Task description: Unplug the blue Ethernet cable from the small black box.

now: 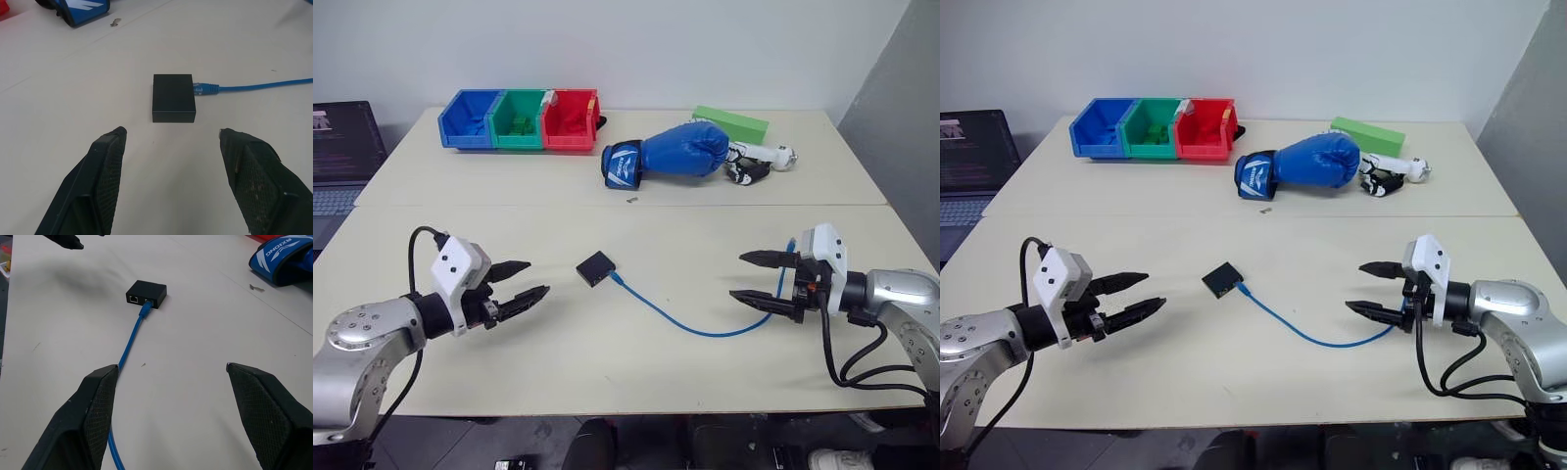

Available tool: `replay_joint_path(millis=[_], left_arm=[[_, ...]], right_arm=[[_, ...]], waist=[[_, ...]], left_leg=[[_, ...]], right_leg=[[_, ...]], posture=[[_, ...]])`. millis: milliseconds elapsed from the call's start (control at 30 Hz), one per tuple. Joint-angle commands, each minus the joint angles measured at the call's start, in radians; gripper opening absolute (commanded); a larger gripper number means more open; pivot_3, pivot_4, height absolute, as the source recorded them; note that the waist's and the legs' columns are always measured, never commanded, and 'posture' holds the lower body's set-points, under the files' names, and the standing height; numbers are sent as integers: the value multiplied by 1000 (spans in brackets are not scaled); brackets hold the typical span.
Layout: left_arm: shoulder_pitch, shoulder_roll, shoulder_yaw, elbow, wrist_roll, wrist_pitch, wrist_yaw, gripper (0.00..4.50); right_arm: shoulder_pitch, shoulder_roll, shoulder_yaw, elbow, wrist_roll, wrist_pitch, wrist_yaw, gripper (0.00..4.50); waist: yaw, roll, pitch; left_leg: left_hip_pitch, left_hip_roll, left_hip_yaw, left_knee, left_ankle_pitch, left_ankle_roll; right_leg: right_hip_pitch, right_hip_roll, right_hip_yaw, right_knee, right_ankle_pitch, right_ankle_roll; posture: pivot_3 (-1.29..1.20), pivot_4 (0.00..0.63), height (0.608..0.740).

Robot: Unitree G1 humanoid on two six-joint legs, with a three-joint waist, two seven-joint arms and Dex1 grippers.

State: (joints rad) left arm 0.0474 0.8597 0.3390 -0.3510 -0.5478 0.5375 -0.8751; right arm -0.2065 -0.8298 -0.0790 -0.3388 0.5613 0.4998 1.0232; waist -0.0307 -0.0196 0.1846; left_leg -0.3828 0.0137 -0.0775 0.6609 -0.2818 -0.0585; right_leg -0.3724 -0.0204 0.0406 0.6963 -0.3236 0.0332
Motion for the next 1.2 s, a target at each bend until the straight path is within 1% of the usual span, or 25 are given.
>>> replay_joint_path(millis=[33, 200, 300, 433, 533, 633, 733, 867, 1000, 1200], left_arm=[[-1, -3, 31, -40, -10, -28, -7, 3220], [14, 2, 24, -54, -3, -29, -9, 3220], [27, 2, 14, -60, 24, -55, -8, 3220], [41, 4, -7, -65, 47, -55, -6, 3220], [47, -6, -14, -63, 54, -68, -10, 3220], [10, -15, -18, -33, 36, -70, -19, 3220], [-16, 8, -29, 13, 47, -90, -72, 3220], [-29, 55, -29, 88, 61, -115, -152, 3220], [-12, 83, -26, 107, 70, -135, -200, 3220], [-3, 79, -19, 104, 76, -137, -205, 3220]], right_arm=[[2, -5, -32, -12, 4, -22, 9, 3734], [3, -1, -23, -20, 2, -19, 4, 3734], [-1, 5, -15, -26, 10, -8, 1, 3734], [-16, 48, 23, -27, -10, -10, -31, 3734], [-34, 107, 92, -26, -55, -17, -77, 3734], [-83, 224, 204, 18, -122, -50, -124, 3734], [-148, 336, 303, 118, -214, -99, -163, 3734], [-233, 504, 414, 317, -345, -197, -248, 3734], [-269, 613, 479, 469, -442, -280, -304, 3734], [-286, 703, 491, 594, -503, -320, -360, 3734]], waist=[[0, 0, 0], [0, 0, 0], [0, 0, 0], [0, 0, 0], [-1, 0, 0], [-2, 0, 0], [-2, 0, 0], [-3, 0, 0], [-4, 1, 1], [-4, 1, 0]], left_leg=[[0, 0, 0, 0, 0, 0], [0, 0, 0, 0, 0, 0], [0, 0, 0, 0, 0, 0], [0, 0, 0, 0, 0, 0], [0, 0, 0, 0, 0, 0], [0, 1, 0, 0, 0, 0], [0, 0, 0, 0, 0, 0], [0, 0, 0, 0, 0, 0], [-1, 0, 1, -1, 0, 0], [-1, 0, 2, 0, 0, 0]], right_leg=[[0, 0, 0, 0, 0, 0], [0, 0, 0, 0, 0, 0], [0, 0, 0, 0, 0, 0], [0, 0, 0, 0, 0, 0], [0, 0, 0, 0, 0, 0], [0, 0, 0, 0, 0, 0], [-1, 0, 0, 1, 0, 0], [-1, 1, -1, 1, 0, 0], [-4, 1, -1, 1, 0, 0], [-5, 0, -1, 1, 0, 0]], posture=[[0, 150, 740], [0, 150, 740], [0, 150, 740], [0, 150, 740], [0, 150, 740], [0, 150, 740], [0, 150, 740], [0, 150, 740], [0, 150, 740], [0, 150, 740]])
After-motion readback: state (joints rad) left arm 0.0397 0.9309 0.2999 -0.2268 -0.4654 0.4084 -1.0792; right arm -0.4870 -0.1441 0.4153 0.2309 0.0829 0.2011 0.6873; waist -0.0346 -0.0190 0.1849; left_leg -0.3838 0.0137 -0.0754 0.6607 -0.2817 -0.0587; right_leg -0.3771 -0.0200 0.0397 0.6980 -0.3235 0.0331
